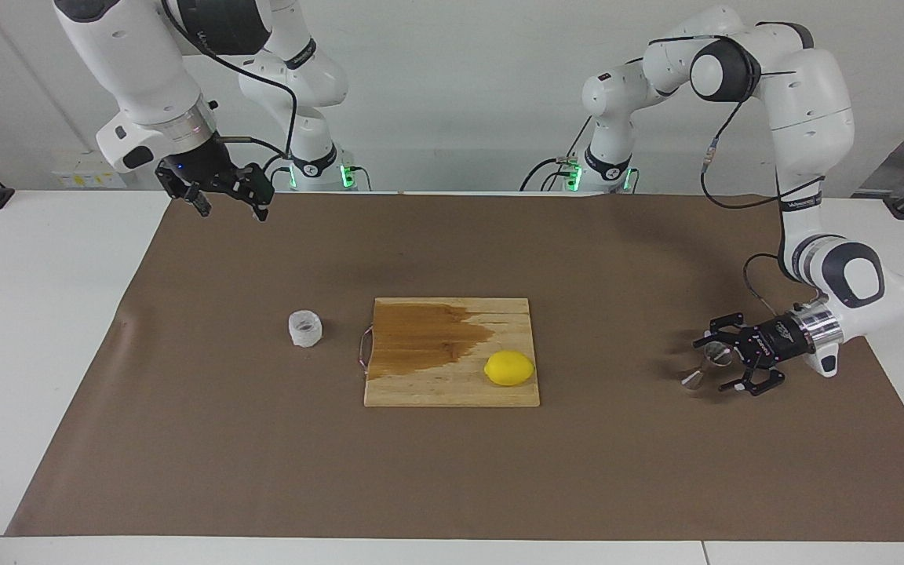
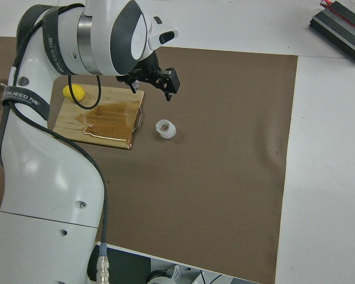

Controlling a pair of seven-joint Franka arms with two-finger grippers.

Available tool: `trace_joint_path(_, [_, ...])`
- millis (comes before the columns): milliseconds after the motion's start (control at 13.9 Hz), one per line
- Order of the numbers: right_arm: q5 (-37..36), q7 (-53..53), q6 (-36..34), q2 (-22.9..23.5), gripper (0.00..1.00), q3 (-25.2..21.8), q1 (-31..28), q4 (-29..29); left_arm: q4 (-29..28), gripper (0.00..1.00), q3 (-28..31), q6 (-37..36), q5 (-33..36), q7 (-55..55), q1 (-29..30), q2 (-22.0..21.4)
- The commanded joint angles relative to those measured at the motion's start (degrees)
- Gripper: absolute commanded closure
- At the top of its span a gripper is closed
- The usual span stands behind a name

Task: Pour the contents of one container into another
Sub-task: 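Close the left gripper around the small metal cup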

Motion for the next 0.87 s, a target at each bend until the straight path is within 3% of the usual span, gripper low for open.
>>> trace_joint_path(0, [1.2,0.0,-0.7,-0.8,0.0,0.2,-0.4,-0.4,-4.8,0.0,0.6,1.9,-2.3,2.5,-1.2,-2.8])
trace_joint_path(144, [1.2,0.0,-0.7,-0.8,0.0,0.2,-0.5,-0.4,-5.3,0.04,0.6,1.8,-2.4,2.6,-1.2,-3.2])
trace_joint_path(289, [1.2,0.0,-0.7,-0.8,0.0,0.2,-0.5,-0.4,-5.4,0.46,0.7,2.1,-2.5,2.6,-1.0,-3.2])
trace_joint_path(361, [1.2,0.0,-0.7,-0.8,0.0,0.2,-0.5,-0.4,-5.4,0.62,0.7,2.0,-2.5,2.6,-0.8,-3.2])
trace_joint_path(578, [1.2,0.0,-0.7,-0.8,0.0,0.2,-0.5,-0.4,-5.4,1.0,0.7,1.9,-2.6,2.6,-0.6,-3.3])
trace_joint_path(794, [1.2,0.0,-0.6,-0.8,0.0,0.2,-0.5,-0.4,-5.1,1.0,0.7,1.4,-2.9,2.6,-0.3,-3.3])
